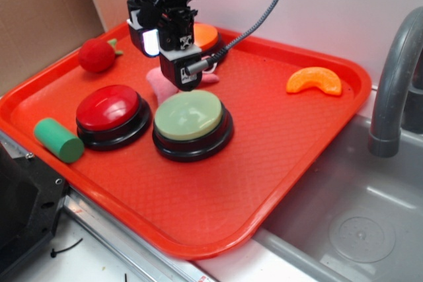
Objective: Push the green button.
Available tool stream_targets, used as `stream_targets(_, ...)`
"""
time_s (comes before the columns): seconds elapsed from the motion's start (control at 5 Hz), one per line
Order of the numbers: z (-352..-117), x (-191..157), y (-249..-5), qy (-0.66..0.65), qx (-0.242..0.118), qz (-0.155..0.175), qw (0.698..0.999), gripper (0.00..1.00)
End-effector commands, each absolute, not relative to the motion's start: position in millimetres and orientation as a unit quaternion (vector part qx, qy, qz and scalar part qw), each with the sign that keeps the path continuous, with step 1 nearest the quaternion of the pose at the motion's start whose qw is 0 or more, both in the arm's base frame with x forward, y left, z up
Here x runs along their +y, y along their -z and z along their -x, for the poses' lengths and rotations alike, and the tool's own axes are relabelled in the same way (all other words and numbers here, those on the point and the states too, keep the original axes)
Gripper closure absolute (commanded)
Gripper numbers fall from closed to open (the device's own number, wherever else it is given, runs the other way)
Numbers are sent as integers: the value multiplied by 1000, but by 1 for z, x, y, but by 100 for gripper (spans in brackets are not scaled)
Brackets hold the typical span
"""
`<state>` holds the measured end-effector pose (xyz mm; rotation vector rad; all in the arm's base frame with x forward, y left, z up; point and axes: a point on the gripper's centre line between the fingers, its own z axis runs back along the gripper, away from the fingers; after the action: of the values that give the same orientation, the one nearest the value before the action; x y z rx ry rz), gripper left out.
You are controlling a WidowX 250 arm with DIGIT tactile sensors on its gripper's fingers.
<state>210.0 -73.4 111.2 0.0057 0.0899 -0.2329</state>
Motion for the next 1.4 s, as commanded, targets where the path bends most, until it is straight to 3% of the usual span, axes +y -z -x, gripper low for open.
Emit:
stream_targets(0.0,-215,-77,-144,126,-12,9,992,0)
stream_targets(0.6,-214,-75,-158,139,-43,-2,989,0)
stream_targets(1.2,-212,-78,-173,147,-30,-6,989,0)
